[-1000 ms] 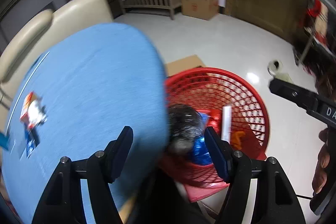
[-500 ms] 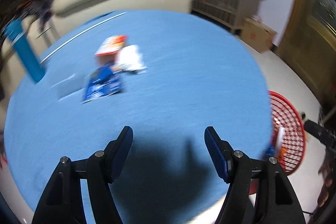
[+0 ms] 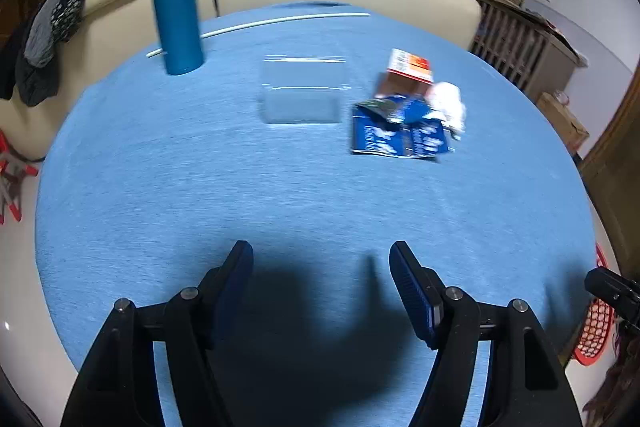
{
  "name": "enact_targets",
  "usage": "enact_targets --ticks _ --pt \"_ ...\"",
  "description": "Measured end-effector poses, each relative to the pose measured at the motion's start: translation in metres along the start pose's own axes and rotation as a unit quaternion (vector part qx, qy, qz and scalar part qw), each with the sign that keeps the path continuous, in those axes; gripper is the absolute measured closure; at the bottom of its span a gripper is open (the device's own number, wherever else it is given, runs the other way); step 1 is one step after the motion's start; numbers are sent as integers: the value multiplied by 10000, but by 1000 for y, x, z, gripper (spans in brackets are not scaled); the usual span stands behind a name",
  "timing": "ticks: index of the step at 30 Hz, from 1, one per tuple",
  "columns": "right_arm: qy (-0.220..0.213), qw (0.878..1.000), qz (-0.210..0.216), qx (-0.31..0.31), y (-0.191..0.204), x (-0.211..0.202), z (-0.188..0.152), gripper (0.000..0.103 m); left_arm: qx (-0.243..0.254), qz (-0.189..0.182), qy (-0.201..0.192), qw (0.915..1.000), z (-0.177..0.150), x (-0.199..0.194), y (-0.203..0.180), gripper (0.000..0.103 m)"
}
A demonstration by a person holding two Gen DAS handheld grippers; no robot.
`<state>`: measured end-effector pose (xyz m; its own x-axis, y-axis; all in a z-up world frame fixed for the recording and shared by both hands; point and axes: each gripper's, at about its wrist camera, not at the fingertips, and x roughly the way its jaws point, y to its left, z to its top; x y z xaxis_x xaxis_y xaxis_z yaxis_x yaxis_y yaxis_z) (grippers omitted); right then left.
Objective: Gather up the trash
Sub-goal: 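Return both tools to the table and grasp the blue wrapper with the right gripper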
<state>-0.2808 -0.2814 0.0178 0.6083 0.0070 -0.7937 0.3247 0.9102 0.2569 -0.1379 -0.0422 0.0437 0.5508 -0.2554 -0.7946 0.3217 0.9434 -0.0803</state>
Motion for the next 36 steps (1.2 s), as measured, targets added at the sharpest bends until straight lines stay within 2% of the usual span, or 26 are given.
enact_targets --ticks 6,11,18,26,27,29,31,32,36 --pt "206 9987 185 -417 51 35 27 33 -129 95 -50 9999 3 1 22 32" --pt "326 9974 365 -526 85 68 55 33 -253 172 15 9995 5 11 39 31" --pt "407 9974 468 -365 107 109 94 33 -451 163 64 9988 7 15 55 31" --pt "476 9975 503 -133 124 151 120 34 -326 244 68 9991 9 20 53 29" --pt "453 9977 479 -130 126 154 122 39 -332 246 75 9991 10 20 53 29" --pt "436 9971 604 -166 131 161 125 58 -350 240 96 9991 12 21 54 29" --pt "410 9967 657 -244 138 162 126 67 -373 234 112 9990 15 22 55 29" --pt "376 9965 675 -332 142 161 126 74 -371 241 99 9990 17 22 55 29" --pt "308 9953 829 -383 142 152 120 76 -255 248 -38 9994 31 20 48 29"
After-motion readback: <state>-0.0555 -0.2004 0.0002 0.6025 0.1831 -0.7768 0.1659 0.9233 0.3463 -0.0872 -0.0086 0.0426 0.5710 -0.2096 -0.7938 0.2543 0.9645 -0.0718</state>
